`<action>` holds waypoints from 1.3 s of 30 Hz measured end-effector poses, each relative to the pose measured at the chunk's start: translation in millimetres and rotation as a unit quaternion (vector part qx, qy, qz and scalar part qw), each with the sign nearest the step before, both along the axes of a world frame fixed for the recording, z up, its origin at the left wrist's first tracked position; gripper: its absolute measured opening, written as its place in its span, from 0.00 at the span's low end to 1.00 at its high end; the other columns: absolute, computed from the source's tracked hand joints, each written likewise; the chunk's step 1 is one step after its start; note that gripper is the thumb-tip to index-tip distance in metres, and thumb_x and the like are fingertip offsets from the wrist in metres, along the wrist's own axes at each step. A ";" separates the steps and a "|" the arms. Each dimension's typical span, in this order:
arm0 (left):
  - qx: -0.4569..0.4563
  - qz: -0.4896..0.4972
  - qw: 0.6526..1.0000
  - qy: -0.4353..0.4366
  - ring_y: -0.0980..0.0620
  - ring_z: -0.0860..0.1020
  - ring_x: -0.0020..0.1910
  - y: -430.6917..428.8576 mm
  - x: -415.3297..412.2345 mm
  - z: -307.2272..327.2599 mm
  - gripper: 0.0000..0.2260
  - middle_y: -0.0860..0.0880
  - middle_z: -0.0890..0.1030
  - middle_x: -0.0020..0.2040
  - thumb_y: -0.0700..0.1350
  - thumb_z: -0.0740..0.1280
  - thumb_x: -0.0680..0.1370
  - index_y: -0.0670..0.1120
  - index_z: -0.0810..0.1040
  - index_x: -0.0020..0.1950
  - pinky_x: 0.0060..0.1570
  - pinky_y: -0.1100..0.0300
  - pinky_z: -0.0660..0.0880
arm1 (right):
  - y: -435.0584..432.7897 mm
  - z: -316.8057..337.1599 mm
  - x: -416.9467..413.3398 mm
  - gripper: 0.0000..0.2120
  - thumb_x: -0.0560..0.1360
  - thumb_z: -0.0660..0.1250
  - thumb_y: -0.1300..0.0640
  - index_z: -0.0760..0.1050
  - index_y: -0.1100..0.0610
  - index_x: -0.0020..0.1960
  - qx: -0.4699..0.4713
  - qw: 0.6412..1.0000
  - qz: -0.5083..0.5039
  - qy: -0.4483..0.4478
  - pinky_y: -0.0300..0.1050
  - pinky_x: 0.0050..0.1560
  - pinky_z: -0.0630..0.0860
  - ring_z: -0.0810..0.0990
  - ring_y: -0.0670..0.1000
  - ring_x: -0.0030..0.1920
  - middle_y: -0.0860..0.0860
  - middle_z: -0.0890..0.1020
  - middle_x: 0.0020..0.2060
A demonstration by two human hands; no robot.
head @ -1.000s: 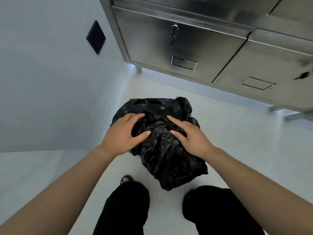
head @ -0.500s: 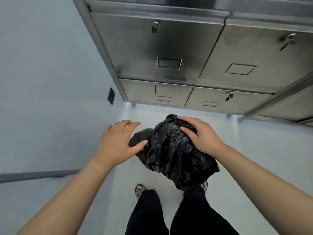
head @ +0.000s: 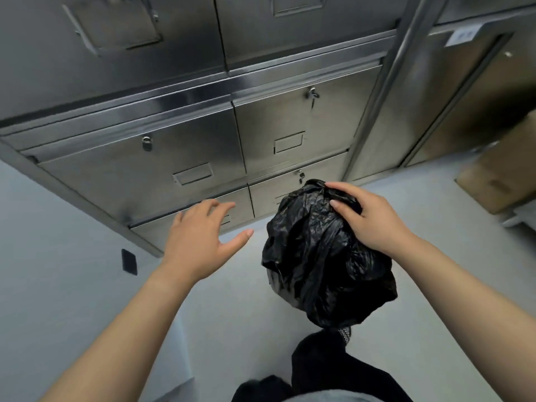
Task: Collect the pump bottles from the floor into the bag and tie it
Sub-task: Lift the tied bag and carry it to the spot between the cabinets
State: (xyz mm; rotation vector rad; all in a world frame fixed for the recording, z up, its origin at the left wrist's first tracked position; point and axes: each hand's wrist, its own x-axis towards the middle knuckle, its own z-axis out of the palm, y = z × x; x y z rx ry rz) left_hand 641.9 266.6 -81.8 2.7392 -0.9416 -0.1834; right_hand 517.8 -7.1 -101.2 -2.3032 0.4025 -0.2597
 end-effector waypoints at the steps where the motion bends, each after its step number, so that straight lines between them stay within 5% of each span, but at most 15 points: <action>1: 0.003 -0.011 1.000 -0.001 0.49 0.72 0.63 -12.7 0.6 2.3 0.29 0.51 0.73 0.64 0.68 0.55 0.73 0.54 0.69 0.69 0.66 0.45 0.64 | -10.2 1.7 -4.6 0.15 0.76 0.63 0.49 0.72 0.41 0.63 0.003 1.000 -0.015 -0.004 0.27 0.51 0.64 0.73 0.40 0.52 0.43 0.78 0.52; 16: -0.013 -0.143 0.990 0.011 0.50 0.71 0.65 -260.6 -24.9 19.7 0.30 0.52 0.73 0.65 0.69 0.55 0.72 0.54 0.67 0.69 0.65 0.44 0.67 | -196.7 18.1 -79.2 0.15 0.76 0.63 0.50 0.72 0.42 0.63 0.051 0.982 -0.175 -0.045 0.17 0.48 0.60 0.70 0.34 0.53 0.38 0.76 0.53; 24: 0.012 -0.233 0.972 -0.008 0.49 0.71 0.65 -373.9 -34.8 25.4 0.31 0.50 0.74 0.65 0.69 0.52 0.72 0.54 0.67 0.70 0.64 0.43 0.67 | -284.2 23.9 -110.5 0.16 0.77 0.61 0.49 0.71 0.44 0.64 0.033 0.968 -0.245 -0.044 0.37 0.56 0.66 0.72 0.42 0.57 0.44 0.77 0.58; 27: 0.005 -0.250 0.968 0.000 0.48 0.71 0.64 -407.0 -29.6 26.6 0.32 0.50 0.74 0.65 0.70 0.51 0.72 0.53 0.68 0.69 0.65 0.42 0.67 | -308.4 21.7 -109.7 0.15 0.77 0.61 0.49 0.71 0.43 0.64 0.023 0.963 -0.266 -0.046 0.37 0.53 0.67 0.72 0.41 0.54 0.43 0.77 0.56; 31: -0.006 -0.282 0.959 0.015 0.48 0.74 0.62 -444.3 -12.6 18.1 0.33 0.51 0.76 0.63 0.71 0.50 0.70 0.53 0.70 0.67 0.63 0.43 0.69 | -344.4 14.2 -99.6 0.15 0.77 0.62 0.48 0.71 0.41 0.63 0.001 0.946 -0.323 -0.036 0.28 0.39 0.65 0.70 0.35 0.36 0.43 0.77 0.49; 39: 0.027 -0.348 0.935 0.058 0.49 0.72 0.65 -560.8 53.6 -12.1 0.30 0.51 0.74 0.66 0.69 0.53 0.73 0.54 0.68 0.69 0.63 0.47 0.69 | -428.5 16.3 -75.4 0.15 0.77 0.61 0.48 0.71 0.41 0.63 -0.015 0.909 -0.416 -0.007 0.37 0.49 0.65 0.72 0.42 0.47 0.42 0.76 0.53</action>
